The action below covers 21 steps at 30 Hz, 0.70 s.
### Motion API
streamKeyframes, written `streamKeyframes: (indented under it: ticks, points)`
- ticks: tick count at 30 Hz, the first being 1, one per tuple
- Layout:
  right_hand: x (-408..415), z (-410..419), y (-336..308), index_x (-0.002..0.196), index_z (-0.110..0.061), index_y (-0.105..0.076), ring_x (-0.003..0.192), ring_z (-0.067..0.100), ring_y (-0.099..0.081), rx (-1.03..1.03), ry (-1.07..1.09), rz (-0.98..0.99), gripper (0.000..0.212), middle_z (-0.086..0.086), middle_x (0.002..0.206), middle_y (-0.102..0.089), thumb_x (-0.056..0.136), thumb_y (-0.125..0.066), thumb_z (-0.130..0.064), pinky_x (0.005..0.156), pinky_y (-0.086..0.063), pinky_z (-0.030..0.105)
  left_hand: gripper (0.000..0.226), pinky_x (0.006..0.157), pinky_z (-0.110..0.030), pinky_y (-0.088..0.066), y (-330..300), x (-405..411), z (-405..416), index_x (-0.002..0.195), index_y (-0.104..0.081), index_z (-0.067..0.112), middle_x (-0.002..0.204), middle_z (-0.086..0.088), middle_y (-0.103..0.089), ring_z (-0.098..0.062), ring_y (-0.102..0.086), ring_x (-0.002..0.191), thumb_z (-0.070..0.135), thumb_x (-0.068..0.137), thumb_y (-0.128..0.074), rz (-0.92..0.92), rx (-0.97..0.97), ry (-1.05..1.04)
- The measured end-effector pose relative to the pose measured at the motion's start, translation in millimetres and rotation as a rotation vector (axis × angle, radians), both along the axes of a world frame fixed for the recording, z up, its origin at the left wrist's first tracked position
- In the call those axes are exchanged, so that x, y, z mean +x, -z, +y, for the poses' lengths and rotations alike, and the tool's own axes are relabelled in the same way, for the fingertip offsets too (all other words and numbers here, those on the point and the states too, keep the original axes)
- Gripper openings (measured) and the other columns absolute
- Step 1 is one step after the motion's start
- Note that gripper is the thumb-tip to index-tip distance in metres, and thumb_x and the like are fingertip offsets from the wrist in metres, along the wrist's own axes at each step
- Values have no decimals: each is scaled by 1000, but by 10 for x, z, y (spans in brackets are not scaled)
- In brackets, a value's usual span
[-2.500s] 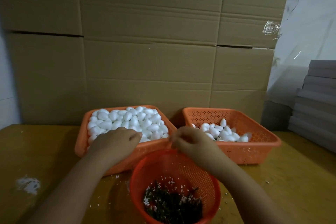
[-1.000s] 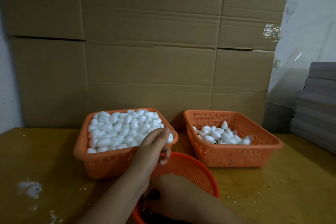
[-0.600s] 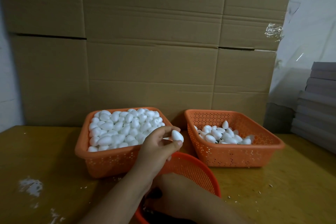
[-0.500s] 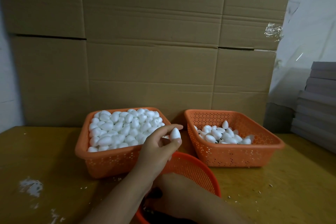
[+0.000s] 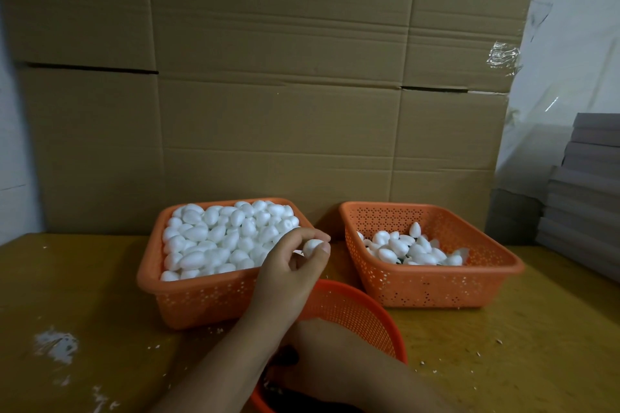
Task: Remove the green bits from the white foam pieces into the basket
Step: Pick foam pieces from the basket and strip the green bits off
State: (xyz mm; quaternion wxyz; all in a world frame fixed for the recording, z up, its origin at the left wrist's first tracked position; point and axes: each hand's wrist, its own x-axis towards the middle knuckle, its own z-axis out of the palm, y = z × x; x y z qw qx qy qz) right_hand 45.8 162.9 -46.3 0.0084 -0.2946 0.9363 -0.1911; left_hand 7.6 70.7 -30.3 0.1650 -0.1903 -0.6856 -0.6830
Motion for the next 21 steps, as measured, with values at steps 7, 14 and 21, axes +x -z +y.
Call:
streamKeyframes:
  ticks: [7,14,21]
  points:
    - [3,8,-16,123,-16,-63,111,20,-61,-13,-9,-4,33,4,122,-66,92,-59,-25,98,-47,37,24,58,-16,-42,7,-15,15,84,-64,36,72,17,-63,-2,-56,63,16,81,-75,-27,4,-49]
    - [-6,7,-3,125,-16,-62,113,20,-60,-20,-13,-2,34,5,124,-65,92,-59,-25,99,-46,36,17,61,-24,-53,20,-12,26,95,-69,26,85,3,-72,-14,-72,78,11,87,-71,-4,38,14]
    - [-18,-1,32,128,-13,-59,120,26,-56,37,13,-32,34,10,129,-61,96,-54,-25,97,-43,34,24,61,-24,-53,-6,26,28,96,-68,42,79,10,-70,-11,-69,68,19,90,-68,78,-49,1]
